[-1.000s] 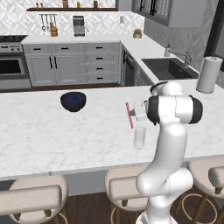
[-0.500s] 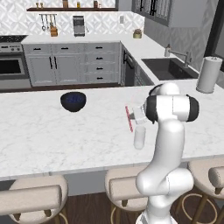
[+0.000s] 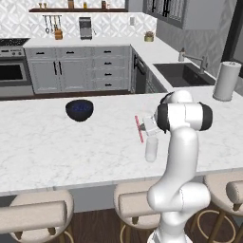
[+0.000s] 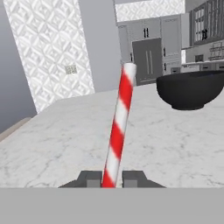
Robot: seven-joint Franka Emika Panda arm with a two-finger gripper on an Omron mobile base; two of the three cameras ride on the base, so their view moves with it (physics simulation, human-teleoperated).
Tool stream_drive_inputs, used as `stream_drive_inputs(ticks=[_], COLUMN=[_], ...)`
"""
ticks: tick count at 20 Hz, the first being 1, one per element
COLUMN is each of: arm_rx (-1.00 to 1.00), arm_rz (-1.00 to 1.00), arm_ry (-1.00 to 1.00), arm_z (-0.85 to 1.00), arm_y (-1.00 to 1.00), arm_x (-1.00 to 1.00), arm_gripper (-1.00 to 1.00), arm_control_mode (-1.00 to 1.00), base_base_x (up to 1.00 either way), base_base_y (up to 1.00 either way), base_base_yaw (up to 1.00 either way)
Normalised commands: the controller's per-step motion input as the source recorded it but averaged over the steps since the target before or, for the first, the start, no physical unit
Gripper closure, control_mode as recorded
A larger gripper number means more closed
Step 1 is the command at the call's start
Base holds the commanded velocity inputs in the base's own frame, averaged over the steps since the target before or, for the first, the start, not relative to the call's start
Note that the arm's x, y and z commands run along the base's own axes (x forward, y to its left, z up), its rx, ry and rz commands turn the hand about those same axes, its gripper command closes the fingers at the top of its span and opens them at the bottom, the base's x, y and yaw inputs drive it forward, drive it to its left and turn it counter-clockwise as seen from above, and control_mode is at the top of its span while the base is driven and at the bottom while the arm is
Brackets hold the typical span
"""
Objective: Take a straw from the drawer in front and place it inside the glass cup on the dining counter.
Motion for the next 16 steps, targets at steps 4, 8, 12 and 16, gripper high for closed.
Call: stream_drive_inputs(ticks=[4,8,12,16], arm_rx=[0.00,0.00,0.02,0.00], arm_rz=[0.02,0.04,0.04,0.02], arm_ry=[0.00,-0.02,-0.05,0.00], arm_z=[-0.26,-0.22,-0.02,-0.25], arm_y=[-0.07,-0.13,-0.15,-0.17], arm_x=[-0.17,-0.28,-0.33,-0.18], arm_gripper=[1.00,1.00,1.00,1.00], arm_control_mode=[-1.00,-1.00,-1.00,-1.00], base_base_x=[0.00,0.00,0.00,0.00], base_base_y=[0.00,0.00,0.00,0.00], base_base_yaw=[0.00,0.00,0.00,0.00])
